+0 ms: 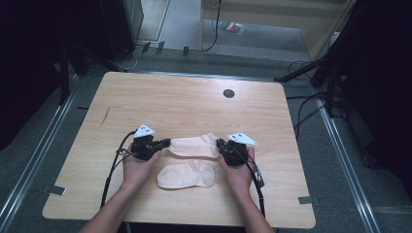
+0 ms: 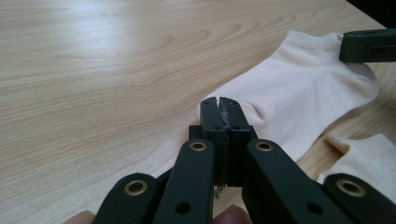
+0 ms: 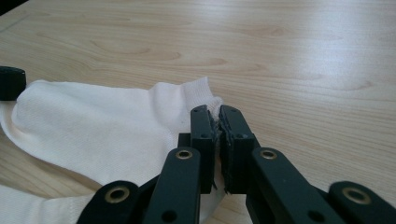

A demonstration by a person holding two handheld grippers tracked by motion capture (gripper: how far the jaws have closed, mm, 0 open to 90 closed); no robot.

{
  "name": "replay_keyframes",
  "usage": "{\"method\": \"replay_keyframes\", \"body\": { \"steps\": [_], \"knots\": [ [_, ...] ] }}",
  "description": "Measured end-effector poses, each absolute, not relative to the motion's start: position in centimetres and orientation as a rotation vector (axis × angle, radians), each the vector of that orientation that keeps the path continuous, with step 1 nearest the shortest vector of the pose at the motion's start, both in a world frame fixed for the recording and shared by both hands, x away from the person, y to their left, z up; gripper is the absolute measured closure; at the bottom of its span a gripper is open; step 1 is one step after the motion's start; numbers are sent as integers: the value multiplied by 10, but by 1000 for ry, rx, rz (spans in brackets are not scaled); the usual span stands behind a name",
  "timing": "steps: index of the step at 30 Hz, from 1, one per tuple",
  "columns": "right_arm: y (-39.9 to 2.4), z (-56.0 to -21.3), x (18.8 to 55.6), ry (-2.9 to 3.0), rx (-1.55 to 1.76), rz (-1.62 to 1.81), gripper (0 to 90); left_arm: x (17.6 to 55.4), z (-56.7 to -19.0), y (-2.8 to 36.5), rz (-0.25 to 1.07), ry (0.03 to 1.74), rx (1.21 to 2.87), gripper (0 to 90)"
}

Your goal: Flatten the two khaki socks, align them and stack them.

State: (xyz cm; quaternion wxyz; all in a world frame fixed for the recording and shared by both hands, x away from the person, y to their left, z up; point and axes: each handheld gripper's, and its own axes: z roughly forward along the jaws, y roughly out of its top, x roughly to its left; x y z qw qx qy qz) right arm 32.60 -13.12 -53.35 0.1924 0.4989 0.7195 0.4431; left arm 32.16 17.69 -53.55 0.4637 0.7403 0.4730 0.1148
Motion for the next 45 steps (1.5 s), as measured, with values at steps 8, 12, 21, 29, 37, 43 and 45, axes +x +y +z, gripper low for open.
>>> {"method": "replay_keyframes", "body": {
  "steps": [8, 12, 21, 29, 37, 43, 45],
  "knots": [
    [-127, -523, 319, 2014, 1386, 1272, 863, 312, -522, 186, 292, 1144, 1781, 900],
    [-125, -516, 314, 2013, 1362, 1290, 863, 306, -516, 190, 297, 1131, 1769, 900],
    [-121, -505, 302, 2021, 1338, 1321, 863, 289, -507, 199, 314, 1103, 1757, 900],
    [-119, -503, 290, 2033, 1324, 1331, 863, 273, -507, 202, 317, 1097, 1769, 900],
    [-119, -504, 278, 2048, 1323, 1338, 863, 257, -508, 204, 312, 1085, 1785, 900],
    [-120, -504, 269, 2053, 1328, 1352, 863, 248, -510, 204, 296, 1085, 1790, 900],
    [-120, -503, 264, 2057, 1321, 1355, 863, 244, -511, 205, 292, 1082, 1791, 900]
  ]
}}
